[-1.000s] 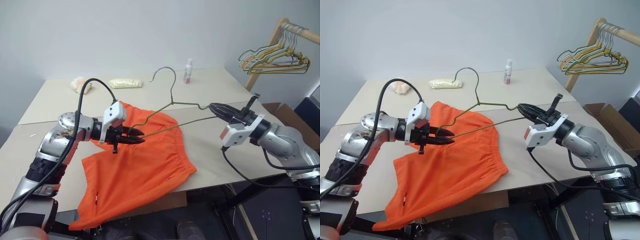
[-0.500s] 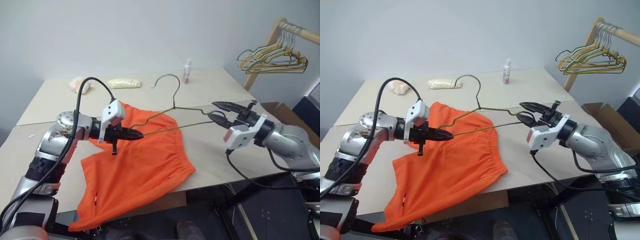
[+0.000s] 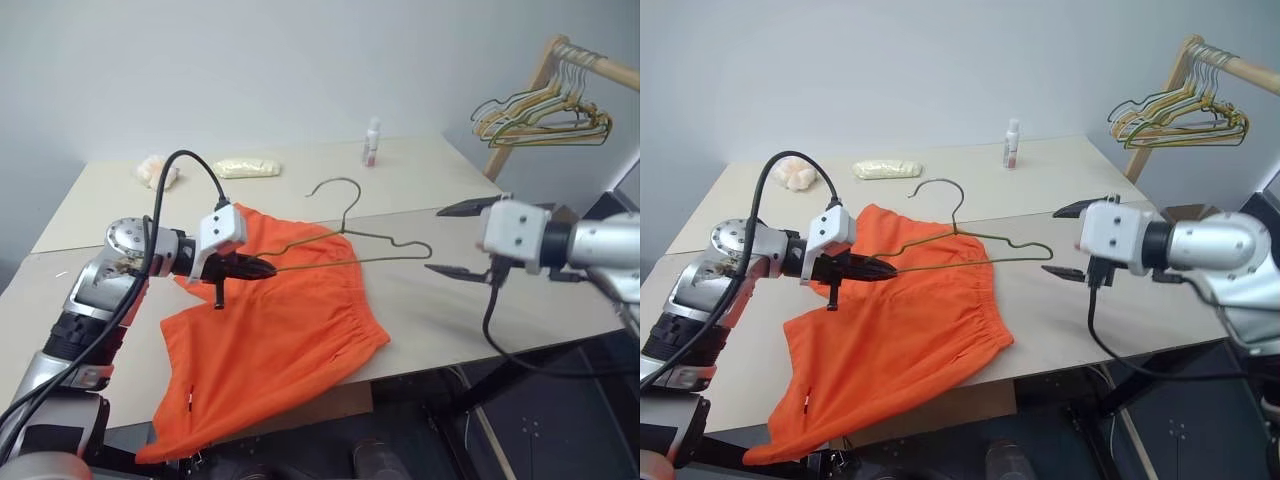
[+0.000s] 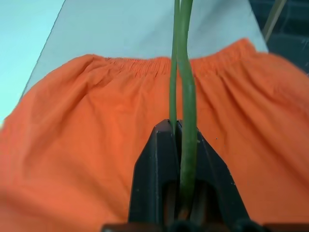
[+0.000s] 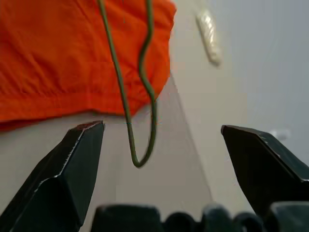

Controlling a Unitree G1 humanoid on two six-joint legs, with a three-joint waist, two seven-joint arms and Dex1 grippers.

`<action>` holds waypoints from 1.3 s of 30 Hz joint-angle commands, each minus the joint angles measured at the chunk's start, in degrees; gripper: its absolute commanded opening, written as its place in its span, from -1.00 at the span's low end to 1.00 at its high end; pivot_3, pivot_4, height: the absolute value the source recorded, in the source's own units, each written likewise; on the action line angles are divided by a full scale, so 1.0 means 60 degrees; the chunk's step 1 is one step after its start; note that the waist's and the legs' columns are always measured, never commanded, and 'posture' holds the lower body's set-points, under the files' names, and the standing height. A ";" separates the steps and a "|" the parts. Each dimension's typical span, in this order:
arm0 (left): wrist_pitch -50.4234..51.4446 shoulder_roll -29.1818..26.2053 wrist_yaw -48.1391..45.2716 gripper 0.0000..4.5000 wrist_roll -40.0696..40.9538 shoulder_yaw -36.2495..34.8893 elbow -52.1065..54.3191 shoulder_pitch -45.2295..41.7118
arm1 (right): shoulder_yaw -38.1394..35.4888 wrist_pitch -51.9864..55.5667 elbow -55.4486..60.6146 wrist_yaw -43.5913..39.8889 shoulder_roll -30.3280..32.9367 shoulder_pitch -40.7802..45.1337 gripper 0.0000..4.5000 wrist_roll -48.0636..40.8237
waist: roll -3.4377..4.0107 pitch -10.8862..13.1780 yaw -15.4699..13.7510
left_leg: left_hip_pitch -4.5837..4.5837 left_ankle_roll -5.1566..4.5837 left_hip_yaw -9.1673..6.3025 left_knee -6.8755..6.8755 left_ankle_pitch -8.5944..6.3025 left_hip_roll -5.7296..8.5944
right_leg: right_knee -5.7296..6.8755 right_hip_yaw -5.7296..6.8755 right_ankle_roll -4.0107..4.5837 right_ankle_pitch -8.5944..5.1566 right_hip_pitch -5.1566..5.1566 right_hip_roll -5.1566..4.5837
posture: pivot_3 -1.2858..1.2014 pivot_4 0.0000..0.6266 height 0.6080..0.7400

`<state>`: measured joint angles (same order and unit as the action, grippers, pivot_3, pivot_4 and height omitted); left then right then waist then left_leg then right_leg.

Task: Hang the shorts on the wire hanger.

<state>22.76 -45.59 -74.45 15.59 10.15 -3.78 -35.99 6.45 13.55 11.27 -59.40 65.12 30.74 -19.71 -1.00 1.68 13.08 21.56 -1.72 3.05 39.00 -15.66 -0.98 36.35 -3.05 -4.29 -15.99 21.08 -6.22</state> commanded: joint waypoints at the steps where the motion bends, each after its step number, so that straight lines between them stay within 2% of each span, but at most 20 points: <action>1: -0.0219 -0.0013 -0.0061 -1.00 -0.0033 -0.0150 0.0069 -0.0231 | 0.0775 0.2177 0.0049 -0.0978 -0.0118 0.1124 0.99 -0.0060 | 0.0002 -0.0001 -0.0022 | 0.0005 0.0000 -0.0001 0.0002 0.0000 -0.0001 | 0.0003 0.0002 0.0000 0.0000 0.0008 0.0000 | -0.13 -1.00 1.00; 5: -0.0110 -0.0012 -0.0067 -1.00 0.0068 -0.0235 0.0323 -0.0105 | 0.2016 0.3432 -0.0702 -0.1300 -0.0955 0.2395 0.99 0.0830 | 0.0003 -0.0002 -0.0080 | 0.0024 0.0000 -0.0001 0.0009 0.0000 0.0004 | 0.0002 0.0003 -0.0001 0.0000 0.0022 -0.0004 | -0.12 -1.00 1.00; 12: -0.0084 -0.0073 -0.0092 -1.00 0.0106 -0.0280 0.0403 -0.0052 | 0.2702 0.3972 -0.1669 -0.1503 -0.2029 0.3325 0.99 0.1747 | 0.0006 -0.0004 -0.0250 | 0.0159 0.0003 -0.0002 0.0067 0.0003 0.0020 | 0.0136 -0.0001 -0.0002 -0.0001 0.0174 -0.0005 | -0.11 -1.00 1.00; 16: -0.0089 -0.0100 -0.0138 -1.00 0.0123 -0.0280 0.0425 -0.0044 | 0.2720 0.3786 -0.1772 -0.1711 -0.2307 0.3420 0.62 0.1965 | 0.0007 -0.0005 -0.0231 | 0.0205 -0.0002 -0.0015 0.0123 0.0000 0.0015 | 0.0138 0.0020 -0.0005 -0.0003 0.0186 0.0000 | -0.11 -1.00 1.00; 26: -0.0239 -0.0001 -0.0222 -1.00 0.0086 -0.0225 0.0291 -0.0188 | 0.2721 0.3609 -0.1606 -0.1981 -0.2575 0.3296 -0.95 0.2374 | 0.0008 -0.0005 -0.0208 | 0.0213 -0.0005 -0.0030 0.0130 -0.0002 0.0017 | 0.0138 0.0035 -0.0006 -0.0004 0.0186 0.0000 | -0.11 -1.00 1.00; 31: -0.0799 0.0134 -0.0301 -1.00 0.0201 -0.0432 0.0185 -0.0124 | 0.2492 0.3547 -0.1394 -0.2227 -0.2454 0.3044 -0.99 0.2290 | 0.0008 -0.0005 -0.0212 | 0.0214 -0.0004 -0.0034 0.0131 -0.0001 0.0019 | 0.0138 0.0039 -0.0007 -0.0004 0.0185 0.0000 | -0.11 -1.00 1.00; 35: -0.0767 0.0194 -0.0593 -0.54 0.0702 -0.0884 -0.0170 -0.0290 | 0.2054 0.3827 -0.0955 -0.2502 -0.2050 0.2489 -1.00 0.1913 | 0.0008 -0.0005 -0.0231 | 0.0221 -0.0004 -0.0046 0.0137 -0.0001 0.0017 | 0.0138 0.0051 -0.0007 -0.0004 0.0182 -0.0001 | -0.11 -1.00 1.00; 39: -0.1428 0.0013 -0.0806 0.03 0.0553 -0.1107 -0.0945 -0.0401 | 0.1176 0.4638 -0.0321 -0.2484 -0.1404 0.1265 -1.00 0.1220 | 0.0007 -0.0005 -0.0274 | 0.0225 -0.0004 -0.0054 0.0139 -0.0001 0.0020 | 0.0135 0.0062 -0.0007 -0.0004 0.0179 -0.0004 | -0.11 -1.00 1.00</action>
<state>15.93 -44.58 -79.14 18.34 6.16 -8.03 -36.59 17.89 38.63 7.52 -74.69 54.95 39.50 -10.55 -0.96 1.65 11.43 22.90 -1.75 2.71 39.84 -15.67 -0.86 37.16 -2.66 -4.33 -16.01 22.13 -6.25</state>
